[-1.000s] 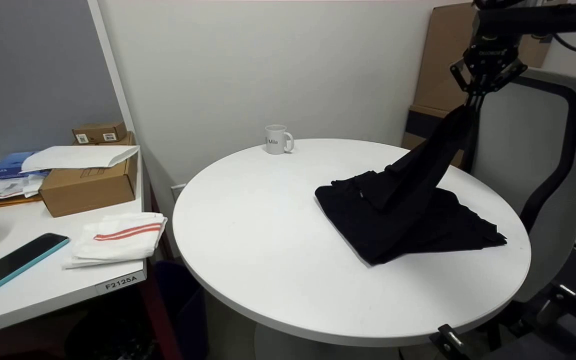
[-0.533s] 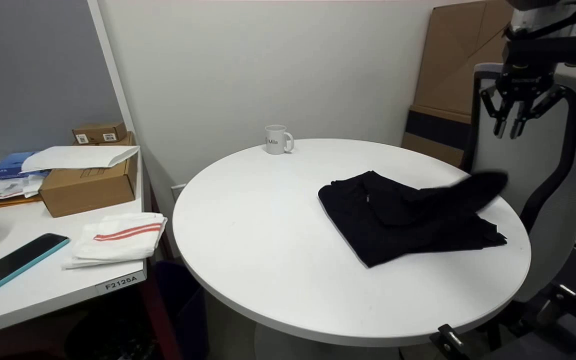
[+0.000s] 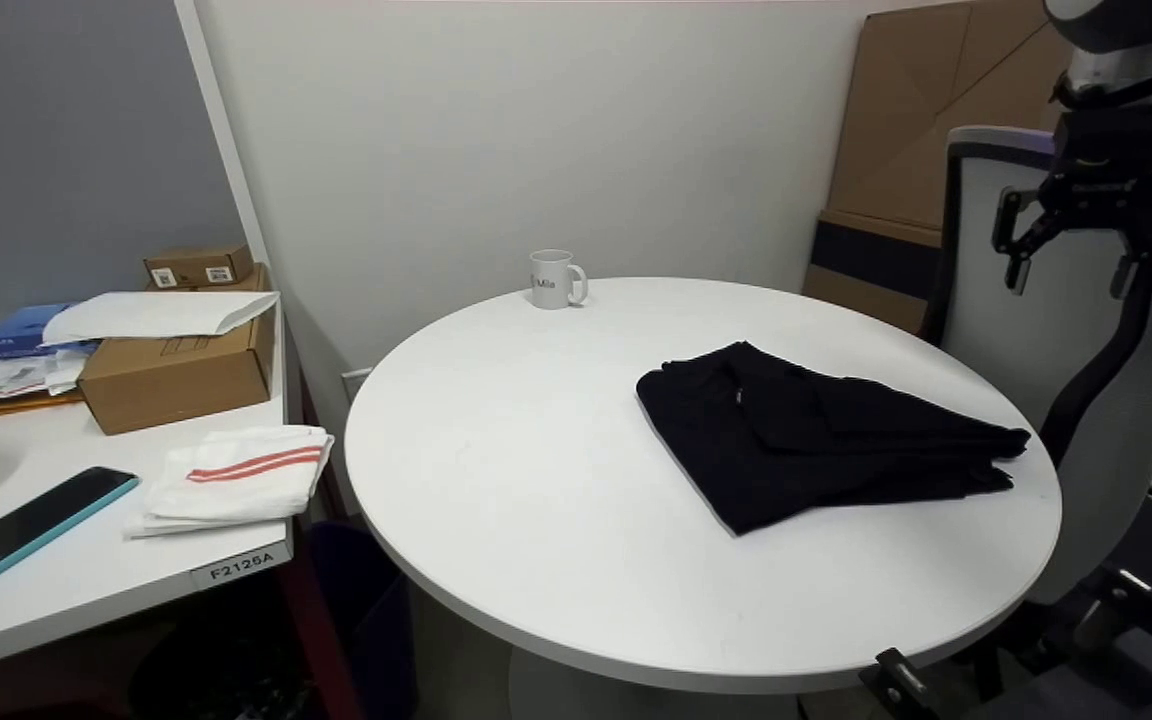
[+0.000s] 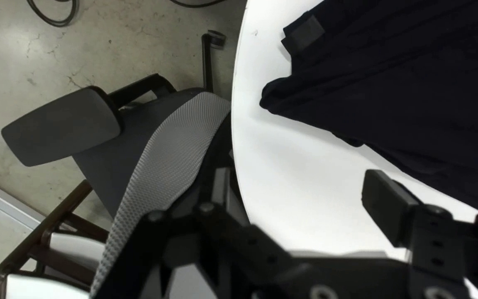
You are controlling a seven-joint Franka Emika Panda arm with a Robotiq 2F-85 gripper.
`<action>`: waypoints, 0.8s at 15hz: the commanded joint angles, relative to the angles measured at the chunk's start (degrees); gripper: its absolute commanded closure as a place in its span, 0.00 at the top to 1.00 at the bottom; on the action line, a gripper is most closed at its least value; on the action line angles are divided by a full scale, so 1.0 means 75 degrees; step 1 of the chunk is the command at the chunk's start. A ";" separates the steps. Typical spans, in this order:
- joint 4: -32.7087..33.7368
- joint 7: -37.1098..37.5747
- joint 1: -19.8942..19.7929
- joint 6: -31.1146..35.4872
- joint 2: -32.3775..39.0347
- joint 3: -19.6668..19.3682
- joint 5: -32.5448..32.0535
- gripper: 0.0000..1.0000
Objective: Fold the black shirt on the table
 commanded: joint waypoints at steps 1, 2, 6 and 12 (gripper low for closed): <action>-0.0559 0.0054 0.0309 0.0004 -0.0728 0.0331 -0.1096 1.00; -0.0672 0.0035 0.0417 -0.0029 -0.0869 0.0511 -0.1300 1.00; -0.0831 0.0016 0.0884 0.0081 -0.0873 0.1270 -0.1386 1.00; -0.0756 0.0158 0.1443 0.0277 -0.0256 0.1990 -0.1496 1.00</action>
